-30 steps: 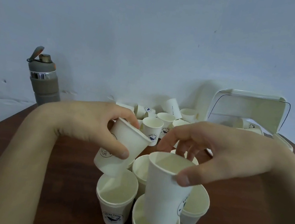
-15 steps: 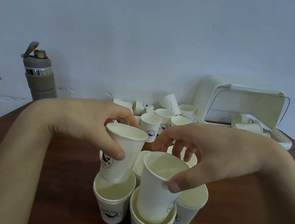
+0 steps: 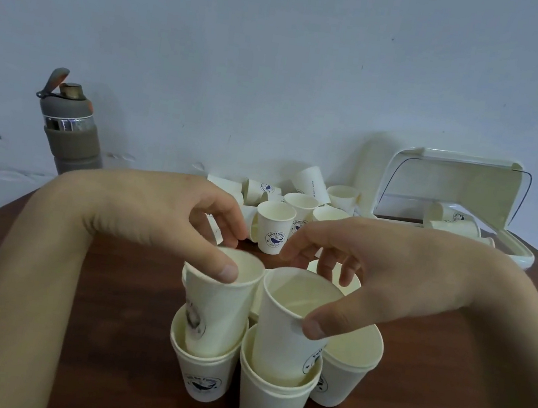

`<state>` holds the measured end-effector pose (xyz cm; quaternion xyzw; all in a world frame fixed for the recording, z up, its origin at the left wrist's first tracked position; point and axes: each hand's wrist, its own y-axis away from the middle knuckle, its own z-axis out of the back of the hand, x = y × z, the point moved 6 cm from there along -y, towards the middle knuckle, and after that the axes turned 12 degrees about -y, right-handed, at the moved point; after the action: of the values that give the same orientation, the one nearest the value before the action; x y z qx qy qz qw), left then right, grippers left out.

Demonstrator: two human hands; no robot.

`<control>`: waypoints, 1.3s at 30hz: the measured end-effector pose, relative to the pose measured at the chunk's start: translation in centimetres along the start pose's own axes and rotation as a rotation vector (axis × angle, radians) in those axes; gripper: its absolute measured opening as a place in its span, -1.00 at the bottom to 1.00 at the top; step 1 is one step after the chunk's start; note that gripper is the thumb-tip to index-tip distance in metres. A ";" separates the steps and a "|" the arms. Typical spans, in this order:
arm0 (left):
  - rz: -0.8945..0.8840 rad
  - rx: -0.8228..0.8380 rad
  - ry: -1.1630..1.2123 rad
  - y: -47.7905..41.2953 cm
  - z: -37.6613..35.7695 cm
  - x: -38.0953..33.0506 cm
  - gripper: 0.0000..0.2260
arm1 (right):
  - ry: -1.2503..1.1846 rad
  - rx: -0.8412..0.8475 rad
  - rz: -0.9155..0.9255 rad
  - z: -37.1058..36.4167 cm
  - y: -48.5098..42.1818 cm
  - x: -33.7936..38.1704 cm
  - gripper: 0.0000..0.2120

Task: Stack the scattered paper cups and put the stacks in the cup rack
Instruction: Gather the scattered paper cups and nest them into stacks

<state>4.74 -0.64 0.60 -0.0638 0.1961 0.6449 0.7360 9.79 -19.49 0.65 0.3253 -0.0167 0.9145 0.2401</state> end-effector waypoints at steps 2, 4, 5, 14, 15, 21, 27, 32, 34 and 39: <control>0.032 -0.015 0.002 -0.1 0.1 0.1 -0.50 | 0.001 -0.004 0.003 0.0 0.0 0.0 -0.36; 0.056 -0.038 -0.009 -0.2 0.2 0.1 -0.53 | 0.004 -0.003 0.002 0.0 0.0 0.0 -0.37; 0.077 -0.055 -0.018 -0.3 0.3 0.3 -0.54 | 0.008 -0.002 0.001 0.0 0.0 0.0 -0.37; 0.144 -0.128 0.002 -0.8 0.4 0.7 -0.77 | 0.003 0.006 0.018 -0.3 -0.3 0.2 -0.43; 0.144 -0.129 0.003 -0.9 0.4 0.8 -0.78 | -0.006 -0.025 0.021 0.0 -0.3 0.2 -0.52; 0.101 -0.189 0.035 -2.0 0.3 1.2 -0.78 | -0.009 -0.353 0.061 3.0 -1.5 -1.7 -0.83; 0.097 -0.261 0.035 -2.9 0.4 2.1 -0.81 | 0.045 -0.326 0.017 3.2 -2.0 -3.4 -0.87; 0.110 -0.258 0.045 -3.3 0.1 2.6 -0.82 | -0.065 0.045 0.069 -0.9 -1.7 -0.4 -0.88; 0.110 -0.255 0.044 -3.4 0.0 2.7 -0.82 | 0.019 0.055 0.031 -2.1 -2.2 0.0 -0.83; 0.116 -0.261 0.061 -3.4 0.0 2.9 -0.83 | 0.197 0.162 -0.113 -4.6 -2.9 -0.6 -0.73</control>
<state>8.36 1.46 -0.98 -0.1670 0.1364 0.7040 0.6766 8.80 -16.30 -3.76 0.2529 0.0989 0.9254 0.2645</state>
